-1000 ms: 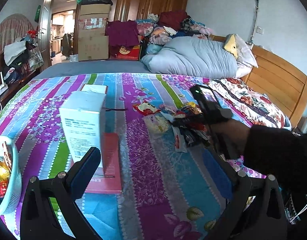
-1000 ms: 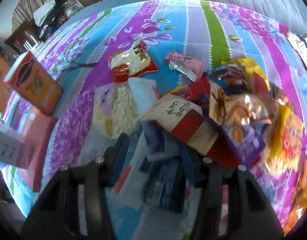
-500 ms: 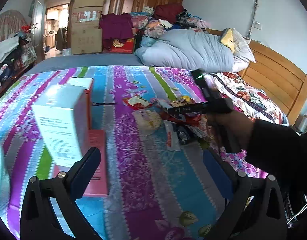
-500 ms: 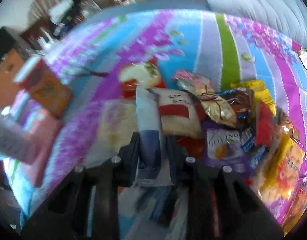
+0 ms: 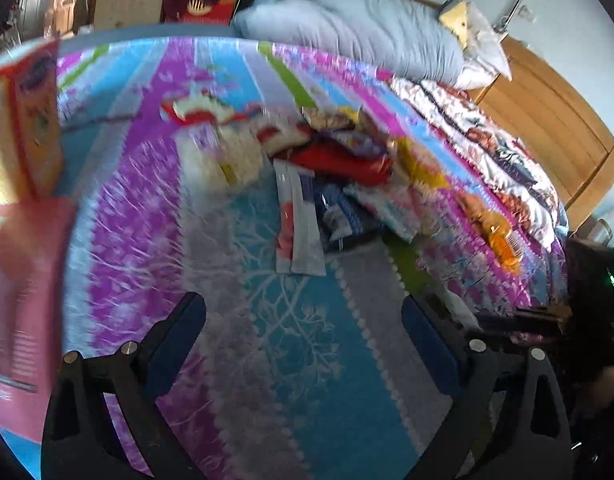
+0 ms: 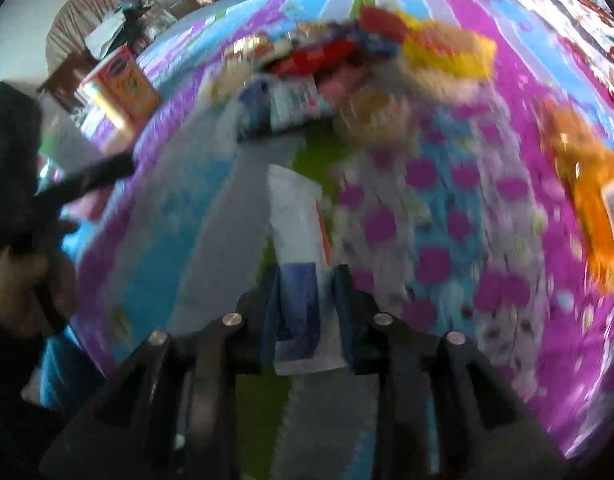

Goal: Organize snacks
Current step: 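Grasp a white packet with red and blue stripes with the right gripper, then grasp a diamond-patterned packet with the left gripper while the right gripper holds its packet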

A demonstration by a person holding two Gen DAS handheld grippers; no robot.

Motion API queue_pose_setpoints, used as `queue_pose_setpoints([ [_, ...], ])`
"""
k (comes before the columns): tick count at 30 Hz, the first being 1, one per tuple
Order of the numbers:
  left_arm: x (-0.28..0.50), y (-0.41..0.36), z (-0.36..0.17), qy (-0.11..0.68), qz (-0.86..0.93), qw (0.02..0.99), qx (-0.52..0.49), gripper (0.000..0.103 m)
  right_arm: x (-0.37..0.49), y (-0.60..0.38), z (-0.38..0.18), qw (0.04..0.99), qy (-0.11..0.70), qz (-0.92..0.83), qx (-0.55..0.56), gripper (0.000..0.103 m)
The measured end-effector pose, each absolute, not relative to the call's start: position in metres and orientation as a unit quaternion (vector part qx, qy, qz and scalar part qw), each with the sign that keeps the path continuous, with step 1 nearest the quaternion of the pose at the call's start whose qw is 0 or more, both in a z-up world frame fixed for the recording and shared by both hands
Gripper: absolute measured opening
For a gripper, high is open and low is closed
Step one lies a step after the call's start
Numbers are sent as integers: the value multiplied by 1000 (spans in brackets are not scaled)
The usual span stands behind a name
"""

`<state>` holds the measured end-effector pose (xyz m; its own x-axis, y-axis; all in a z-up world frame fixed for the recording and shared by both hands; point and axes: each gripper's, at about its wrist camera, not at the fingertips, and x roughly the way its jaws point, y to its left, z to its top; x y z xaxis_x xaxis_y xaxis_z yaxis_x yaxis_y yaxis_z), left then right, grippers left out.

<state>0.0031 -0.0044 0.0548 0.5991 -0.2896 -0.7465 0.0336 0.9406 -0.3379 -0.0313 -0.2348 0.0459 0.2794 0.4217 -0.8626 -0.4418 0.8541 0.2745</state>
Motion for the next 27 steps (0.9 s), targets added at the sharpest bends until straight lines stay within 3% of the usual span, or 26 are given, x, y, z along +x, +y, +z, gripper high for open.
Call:
queue_pose_setpoints([
  [3,4,-11,45,450,-88,875,-154,99,-27,-238,44,799,531,282,-8,32],
  [7,13,-23,50,449,-95,875,-154,99,-20,-230,42,799,521,300,-22,50],
  [9,24,-34,58,443,-105,878,-144,99,-22,-226,38,803,515,296,-37,44],
  [10,30,-40,63,441,-112,880,-138,99,-23,-227,39,807,511,295,-33,29],
  [16,92,-73,72,430,-137,885,-119,99,-23,-256,33,800,514,305,61,28],
  [20,135,-81,50,460,-122,874,-101,99,-26,-265,36,802,510,305,68,28],
  [21,141,-82,41,473,-116,869,-89,93,-27,-268,36,802,509,305,69,28],
  [27,105,-45,37,470,-37,880,-60,90,-27,-278,35,801,507,311,72,28],
])
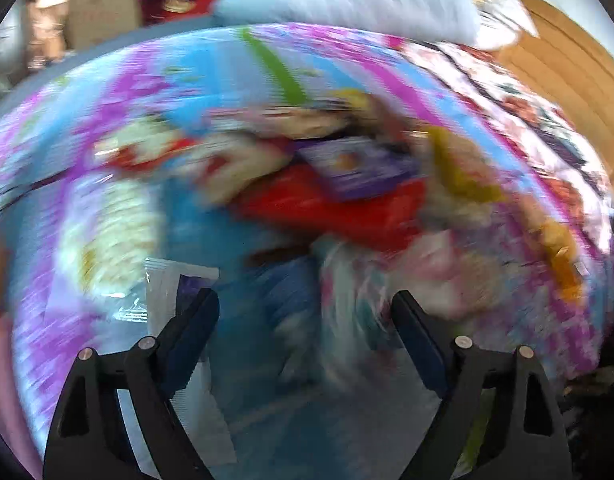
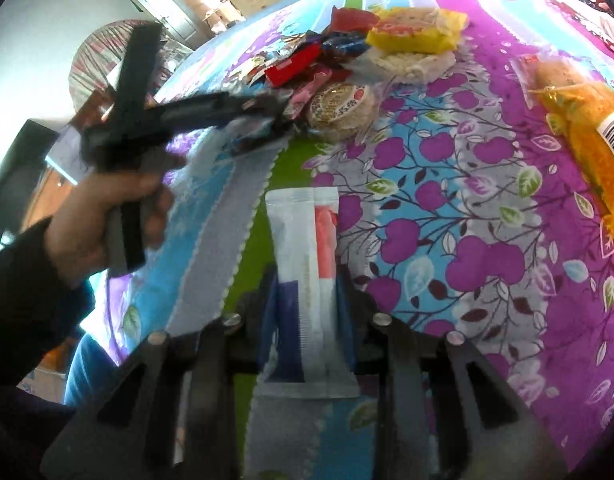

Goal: Organize snacks
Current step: 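Grasp a diamond-patterned packet with the left gripper while the right gripper holds its packet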

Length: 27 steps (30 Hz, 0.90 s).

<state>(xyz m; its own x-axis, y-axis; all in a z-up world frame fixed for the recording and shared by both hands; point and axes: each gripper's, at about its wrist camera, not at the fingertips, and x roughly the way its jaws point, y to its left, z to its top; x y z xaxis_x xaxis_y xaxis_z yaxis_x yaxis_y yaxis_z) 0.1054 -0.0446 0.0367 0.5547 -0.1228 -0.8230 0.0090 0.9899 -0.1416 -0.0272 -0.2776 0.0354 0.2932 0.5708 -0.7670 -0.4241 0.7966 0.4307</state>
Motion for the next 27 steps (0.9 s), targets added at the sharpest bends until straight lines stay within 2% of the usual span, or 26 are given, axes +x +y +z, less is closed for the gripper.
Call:
queue_pose_setpoints([
  [4,58,14,44,453,24,881,-135,90,-29,-278,33,802,504,313,69,28],
  [8,36,7,55,439,-27,890,-121,90,-30,-276,35,802,504,311,70,28],
  [12,52,-12,57,439,-85,884,-137,90,-28,-273,34,800,508,311,70,29],
  [17,88,6,50,430,-52,860,-269,90,-27,-271,33,798,511,313,67,29],
  [20,105,2,42,446,-24,855,-265,88,-25,-271,32,796,512,317,67,29],
  [21,108,1,39,452,-19,852,-264,84,-25,-271,32,796,511,318,66,29],
  [22,112,-1,34,462,-16,846,-267,75,-24,-271,32,795,511,319,66,29],
  [24,113,0,28,462,-16,843,-275,49,-23,-271,31,795,511,320,67,29],
  [26,110,0,27,458,-23,845,-275,47,-24,-271,32,797,509,318,64,28],
  [27,107,-1,29,455,-29,848,-269,40,-24,-270,33,799,507,317,62,28],
])
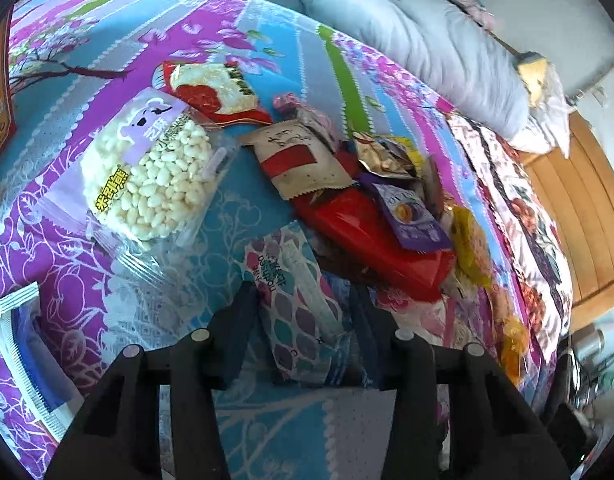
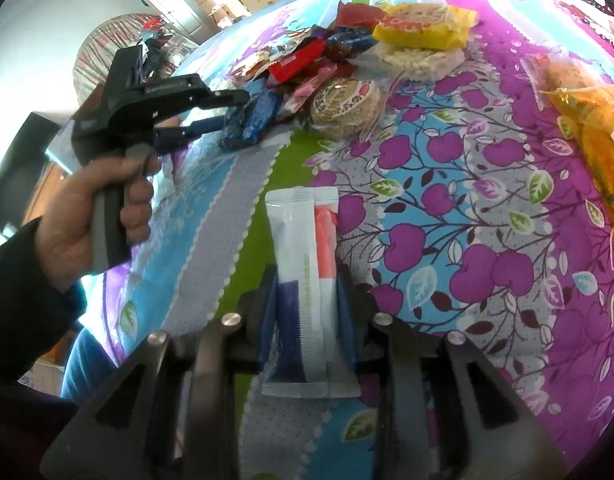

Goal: Organize snacks
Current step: 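Grasp a diamond-patterned packet with the left gripper while the right gripper holds its packet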

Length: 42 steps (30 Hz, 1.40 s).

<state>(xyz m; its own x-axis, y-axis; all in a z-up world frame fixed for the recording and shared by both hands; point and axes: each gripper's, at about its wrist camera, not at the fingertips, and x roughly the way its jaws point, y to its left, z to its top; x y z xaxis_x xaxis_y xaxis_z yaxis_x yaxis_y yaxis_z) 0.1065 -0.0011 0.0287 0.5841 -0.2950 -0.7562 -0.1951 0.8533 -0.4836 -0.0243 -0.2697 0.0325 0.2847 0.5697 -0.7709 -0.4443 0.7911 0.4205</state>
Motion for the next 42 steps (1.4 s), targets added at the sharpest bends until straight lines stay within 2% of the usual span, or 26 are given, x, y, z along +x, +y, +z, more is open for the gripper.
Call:
queue_pose_setpoints([
  [2,98,-1,36,444,-37,856,-263,33,-27,-268,36,806,499,314,54,28],
  [3,92,-1,41,439,-42,858,-263,12,-29,-269,39,809,495,312,52,28],
  [4,86,-1,49,434,-42,863,-257,1,-30,-269,40,812,491,311,52,28],
  [8,68,-3,73,415,-50,879,-229,1,-32,-271,47,818,484,306,54,28],
  [11,62,0,69,429,-56,872,-227,1,-35,-267,51,817,485,308,51,28],
  [12,62,2,66,436,-56,869,-229,3,-37,-265,51,816,486,308,49,28],
  [14,59,1,57,446,-55,864,-226,25,-39,-263,48,813,492,307,48,28],
  [15,58,1,55,444,-56,865,-224,47,-39,-260,47,812,494,305,49,28],
  [16,56,-1,55,438,-60,869,-223,59,-39,-260,45,811,497,304,49,28],
  [20,67,-10,53,424,-68,874,-229,68,-38,-259,38,807,504,303,48,28],
  [23,85,-8,32,461,-58,854,-235,65,-36,-259,38,808,504,303,48,28],
  [24,87,-7,26,470,-49,850,-232,50,-36,-260,38,808,503,303,48,28],
  [25,85,-2,25,464,-41,852,-239,46,-35,-260,38,808,503,303,48,28],
  [29,73,18,34,435,-18,864,-254,45,-34,-261,35,807,504,304,48,28],
  [36,82,15,25,463,-34,862,-203,44,-37,-250,36,811,503,297,14,29],
  [42,82,6,22,458,-25,873,-169,44,-37,-240,37,816,501,287,-17,29],
])
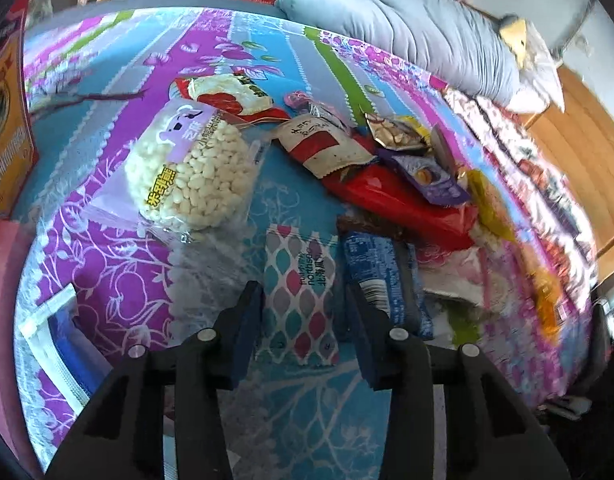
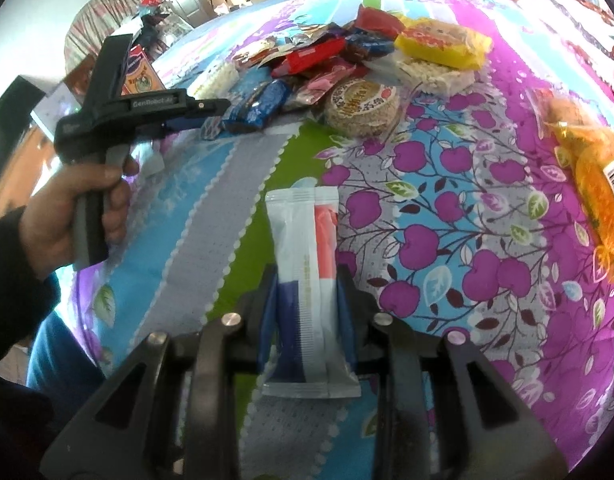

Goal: Organize snacks
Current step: 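Grasp a diamond-patterned packet with the left gripper while the right gripper holds its packet, then carry the diamond-patterned packet and white striped packet over the basket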

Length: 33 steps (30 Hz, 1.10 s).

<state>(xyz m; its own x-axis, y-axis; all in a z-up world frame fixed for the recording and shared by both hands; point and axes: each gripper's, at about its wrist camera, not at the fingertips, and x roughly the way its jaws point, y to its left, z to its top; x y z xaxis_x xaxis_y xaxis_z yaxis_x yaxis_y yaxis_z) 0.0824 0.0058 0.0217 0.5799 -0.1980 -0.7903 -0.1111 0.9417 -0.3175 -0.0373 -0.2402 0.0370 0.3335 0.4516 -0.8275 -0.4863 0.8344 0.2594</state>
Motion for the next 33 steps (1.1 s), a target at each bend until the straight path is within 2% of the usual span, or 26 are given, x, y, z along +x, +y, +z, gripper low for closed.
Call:
queue_pose_setpoints([
  [3,81,-9,21,455,-29,882,-119,50,-37,-239,38,814,505,284,-27,29],
  [5,80,-12,20,459,-29,882,-106,49,-37,-239,38,814,506,284,-27,29],
  [7,80,-10,20,465,-22,880,-98,41,-36,-239,39,816,503,283,-22,28],
  [9,78,-8,20,465,-24,879,-102,37,-35,-238,40,821,497,281,-16,28],
  [15,64,-9,36,445,-29,889,-102,36,-45,-245,64,847,447,289,-7,28],
  [24,5,-1,134,350,-39,929,-112,36,-47,-224,110,861,404,308,-31,28],
  [33,-85,80,225,259,35,955,-141,36,-59,-146,182,861,331,381,-62,28],
])
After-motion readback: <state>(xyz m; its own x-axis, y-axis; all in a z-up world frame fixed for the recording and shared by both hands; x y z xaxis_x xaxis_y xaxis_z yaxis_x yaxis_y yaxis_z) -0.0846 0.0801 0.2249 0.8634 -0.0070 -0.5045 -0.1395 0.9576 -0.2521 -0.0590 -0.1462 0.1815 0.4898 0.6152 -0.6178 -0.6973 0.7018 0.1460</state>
